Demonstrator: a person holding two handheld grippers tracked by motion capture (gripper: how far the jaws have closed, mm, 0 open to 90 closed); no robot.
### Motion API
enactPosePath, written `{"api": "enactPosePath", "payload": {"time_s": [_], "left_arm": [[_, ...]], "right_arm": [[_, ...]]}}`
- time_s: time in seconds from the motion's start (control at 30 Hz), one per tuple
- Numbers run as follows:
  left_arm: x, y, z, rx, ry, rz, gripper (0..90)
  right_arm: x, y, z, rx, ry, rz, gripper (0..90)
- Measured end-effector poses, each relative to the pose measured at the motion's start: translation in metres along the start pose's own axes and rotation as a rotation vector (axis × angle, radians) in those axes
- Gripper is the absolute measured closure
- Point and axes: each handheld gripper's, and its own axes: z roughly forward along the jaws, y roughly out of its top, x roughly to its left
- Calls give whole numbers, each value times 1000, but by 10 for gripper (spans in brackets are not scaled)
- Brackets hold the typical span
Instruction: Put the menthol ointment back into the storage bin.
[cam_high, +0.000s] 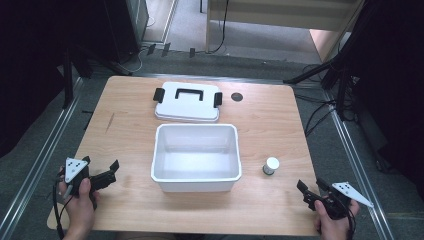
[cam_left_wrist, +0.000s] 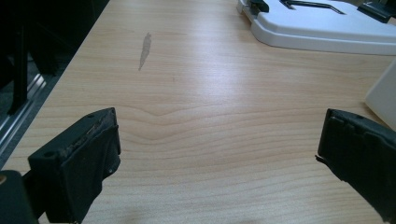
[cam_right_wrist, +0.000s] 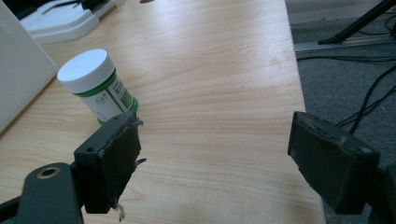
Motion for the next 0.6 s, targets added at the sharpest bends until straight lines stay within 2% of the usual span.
{"api": "enactPosePath", "payload": {"time_s": [0.17,0.3,0.37,0.5,0.6], "left_arm": [[1,0,-1,-1,-4,-9,0],[1,-1,-2,-2,-6,-9,0],[1,-1,-2,-4,-5,-11,0],[1,-1,-2,-5,-2,-5,0],[1,-1,-2,-3,-2,-4,0]], "right_arm": [[7,1,4,33,-32,-39,185],[20,5,12,83,1,-71,185],[27,9,16,106,21,-104,184],[41,19,25,154,33,-161,185],[48,24,31,193,44,-186,184]]}}
